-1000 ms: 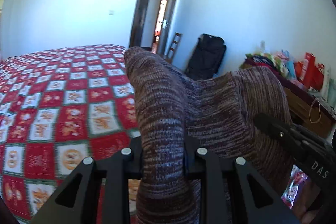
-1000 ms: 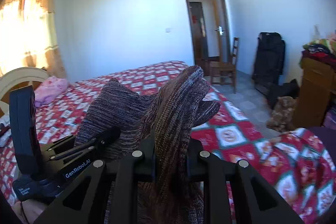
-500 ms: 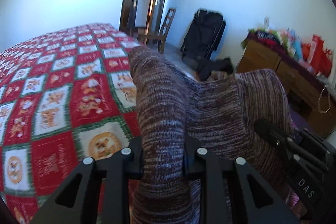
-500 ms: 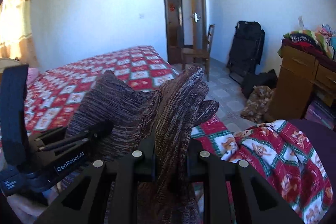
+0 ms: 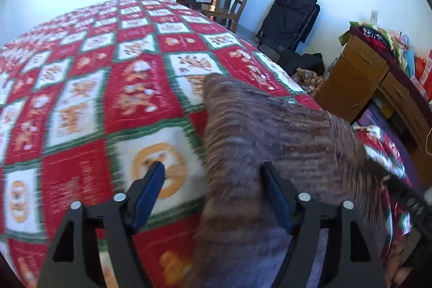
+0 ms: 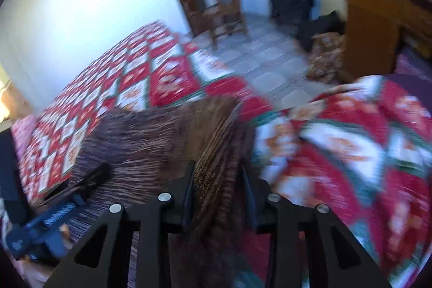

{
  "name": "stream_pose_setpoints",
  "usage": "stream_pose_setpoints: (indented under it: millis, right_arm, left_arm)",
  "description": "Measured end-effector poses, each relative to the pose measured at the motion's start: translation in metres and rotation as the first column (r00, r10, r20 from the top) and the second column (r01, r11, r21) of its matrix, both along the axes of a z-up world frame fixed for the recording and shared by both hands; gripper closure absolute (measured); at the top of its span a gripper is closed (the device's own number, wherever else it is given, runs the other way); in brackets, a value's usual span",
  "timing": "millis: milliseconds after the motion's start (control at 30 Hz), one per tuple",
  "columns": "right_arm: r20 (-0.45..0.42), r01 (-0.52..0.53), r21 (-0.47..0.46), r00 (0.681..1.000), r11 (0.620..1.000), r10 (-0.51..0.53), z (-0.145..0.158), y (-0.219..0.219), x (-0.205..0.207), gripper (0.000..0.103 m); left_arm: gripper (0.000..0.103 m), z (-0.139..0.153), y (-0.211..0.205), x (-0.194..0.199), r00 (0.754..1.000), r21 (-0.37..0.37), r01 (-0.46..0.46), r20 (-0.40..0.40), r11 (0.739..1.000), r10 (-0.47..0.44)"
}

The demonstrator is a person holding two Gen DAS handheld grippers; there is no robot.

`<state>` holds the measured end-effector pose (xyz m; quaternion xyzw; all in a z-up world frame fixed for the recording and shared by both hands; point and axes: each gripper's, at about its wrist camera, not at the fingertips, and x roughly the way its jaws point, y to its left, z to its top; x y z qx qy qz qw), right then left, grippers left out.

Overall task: Fold small clothes
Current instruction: 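Lower the folded sweater onto the quilt and open both grippers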

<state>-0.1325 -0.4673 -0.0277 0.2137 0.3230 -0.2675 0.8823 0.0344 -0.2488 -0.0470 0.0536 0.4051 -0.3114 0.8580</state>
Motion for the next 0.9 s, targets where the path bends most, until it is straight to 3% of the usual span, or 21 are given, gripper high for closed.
stream_pose_setpoints:
  millis: [100,200,300,400,467,533,600,733,900]
  right_arm:
    - [0.040,-0.005,-0.173,0.999,0.985,0.012,0.025,0.032,-0.038,0.070]
    - [0.031,-0.108,-0.238,0.992,0.965,0.118,0.036,0.063,-0.048,0.070]
    - [-0.023,-0.219,-0.235,0.975,0.947,0.220,0.027,0.095,-0.045,0.070]
    - [-0.099,-0.267,-0.233,0.963,0.935,0.250,0.009,0.112,-0.031,0.070]
    - [-0.153,-0.280,-0.176,0.955,0.944,0.255,-0.004,0.112,-0.026,0.070]
    - [-0.157,-0.263,-0.121,0.957,0.957,0.243,-0.011,0.105,-0.029,0.072]
    - [-0.167,-0.268,-0.061,0.953,0.962,0.255,-0.019,0.101,-0.034,0.072]
    - [-0.187,-0.268,-0.078,0.950,0.960,0.250,-0.019,0.113,-0.048,0.072]
    - [-0.157,-0.254,-0.084,0.958,0.963,0.239,0.006,0.127,-0.074,0.070]
  left_arm:
    - [0.024,0.009,0.021,-0.015,1.000,-0.006,-0.010,0.028,1.000,0.010]
    - [0.024,0.007,0.034,-0.023,1.000,-0.007,-0.027,0.015,1.000,0.027]
    - [0.024,0.000,0.036,-0.030,1.000,0.003,-0.022,0.001,1.000,0.022]
    - [0.024,-0.003,0.035,-0.039,0.999,0.044,-0.022,0.032,0.999,0.020]
    - [0.024,-0.007,0.033,-0.044,0.998,0.097,-0.030,0.066,0.995,0.023]
    - [0.024,-0.013,0.032,-0.048,0.997,0.144,-0.036,0.075,0.989,0.025]
    - [0.024,-0.016,0.037,-0.051,0.997,0.143,-0.038,0.065,0.989,0.029]
    - [0.024,-0.014,0.042,-0.062,0.995,0.171,-0.044,0.090,0.984,0.028]
    - [0.024,0.000,0.050,-0.083,0.983,0.211,-0.056,0.180,0.976,0.017]
